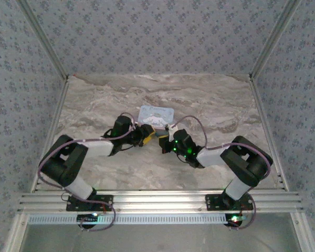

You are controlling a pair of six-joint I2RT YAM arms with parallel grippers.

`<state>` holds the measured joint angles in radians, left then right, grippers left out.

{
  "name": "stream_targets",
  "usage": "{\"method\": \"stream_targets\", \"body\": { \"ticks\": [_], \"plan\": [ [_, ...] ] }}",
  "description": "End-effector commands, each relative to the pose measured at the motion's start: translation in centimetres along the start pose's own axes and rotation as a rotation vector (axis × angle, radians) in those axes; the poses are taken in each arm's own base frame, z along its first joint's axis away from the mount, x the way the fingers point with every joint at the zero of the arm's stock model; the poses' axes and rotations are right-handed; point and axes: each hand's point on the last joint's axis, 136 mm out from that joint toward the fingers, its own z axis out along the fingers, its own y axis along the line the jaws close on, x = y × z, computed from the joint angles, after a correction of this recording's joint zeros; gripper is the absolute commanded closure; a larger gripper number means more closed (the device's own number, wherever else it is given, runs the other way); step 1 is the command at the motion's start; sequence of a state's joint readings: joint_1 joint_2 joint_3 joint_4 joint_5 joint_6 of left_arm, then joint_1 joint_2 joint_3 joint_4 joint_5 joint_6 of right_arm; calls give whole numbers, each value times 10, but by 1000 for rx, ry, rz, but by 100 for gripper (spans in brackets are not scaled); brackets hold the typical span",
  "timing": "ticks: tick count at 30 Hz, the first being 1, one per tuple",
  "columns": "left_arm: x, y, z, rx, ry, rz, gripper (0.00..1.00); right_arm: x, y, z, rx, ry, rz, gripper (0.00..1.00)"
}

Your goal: Unlock the padlock with the key

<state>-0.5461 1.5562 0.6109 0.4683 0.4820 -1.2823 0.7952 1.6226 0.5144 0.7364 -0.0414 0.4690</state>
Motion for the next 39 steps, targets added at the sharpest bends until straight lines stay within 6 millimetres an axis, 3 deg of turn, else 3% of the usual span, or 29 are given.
{"method": "stream_targets", "body": {
  "ticks": [1,6,9,14,20,25,30,39],
  "plan": [
    [-13,-1,-23,-39,-38,68,43,-5,9,-6,-75,-19,167,100],
    [-34,7,-48,-116,-77,114,36,0,8,-9,-118,-16,355,100],
    [-48,6,-53,-130,-81,143,31,11,5,-6,-132,27,475,99],
    [-68,1,-45,-112,-50,183,28,22,-1,-2,-142,55,596,94],
    [-80,-2,-23,-118,13,224,27,25,-6,-5,-108,80,566,77],
    [-80,6,-7,-134,59,228,29,26,-15,-16,-36,107,456,59],
    [-72,22,2,-184,90,232,34,1,-14,-21,-102,60,351,47],
    [-48,56,0,-264,109,195,41,-33,-29,-1,-175,63,221,42]
  ]
}}
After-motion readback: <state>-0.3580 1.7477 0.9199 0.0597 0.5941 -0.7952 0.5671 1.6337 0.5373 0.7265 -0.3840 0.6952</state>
